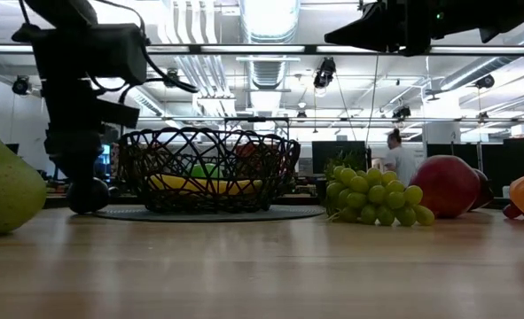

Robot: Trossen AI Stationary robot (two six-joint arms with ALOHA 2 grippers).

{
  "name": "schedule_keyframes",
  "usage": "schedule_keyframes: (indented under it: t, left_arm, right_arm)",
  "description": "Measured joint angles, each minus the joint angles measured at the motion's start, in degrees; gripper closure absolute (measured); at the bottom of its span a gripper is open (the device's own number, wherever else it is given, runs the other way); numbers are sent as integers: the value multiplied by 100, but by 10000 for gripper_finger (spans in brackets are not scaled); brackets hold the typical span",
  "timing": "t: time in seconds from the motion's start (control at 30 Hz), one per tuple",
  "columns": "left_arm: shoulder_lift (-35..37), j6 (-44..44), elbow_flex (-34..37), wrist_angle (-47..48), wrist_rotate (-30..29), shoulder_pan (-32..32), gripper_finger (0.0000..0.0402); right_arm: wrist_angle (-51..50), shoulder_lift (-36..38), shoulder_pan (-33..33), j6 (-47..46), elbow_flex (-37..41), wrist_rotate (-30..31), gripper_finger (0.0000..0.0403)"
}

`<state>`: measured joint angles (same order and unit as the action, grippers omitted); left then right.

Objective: Build produce basket
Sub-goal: Put the plum into the black wire basket

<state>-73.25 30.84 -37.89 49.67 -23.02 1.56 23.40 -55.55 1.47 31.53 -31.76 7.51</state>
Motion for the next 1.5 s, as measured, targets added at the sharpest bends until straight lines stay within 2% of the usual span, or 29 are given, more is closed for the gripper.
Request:
schedule_keyframes:
  t: [0.27, 0.67, 0.93, 1.33, 1.5]
  left_arm:
    - [11, 65, 346, -369, -109, -2, 78]
    - [17, 27, 408, -456, -134, -7, 157]
    - [63, 16, 301, -164, -126, -4, 162]
    - [461, 51, -612, 1103, -148, 0, 164]
    - [502, 322, -1488, 1821, 423, 48, 164]
  right_arm:
    - [-4, 0, 0, 0, -1, 0, 394]
    - [-4, 0, 0, -4, 1, 0, 394]
    - [-7, 0, 0, -4, 0, 0, 394]
    - [-21, 0, 0, -4, -1, 0, 394]
    - [-46, 0, 0, -41, 0, 0, 394]
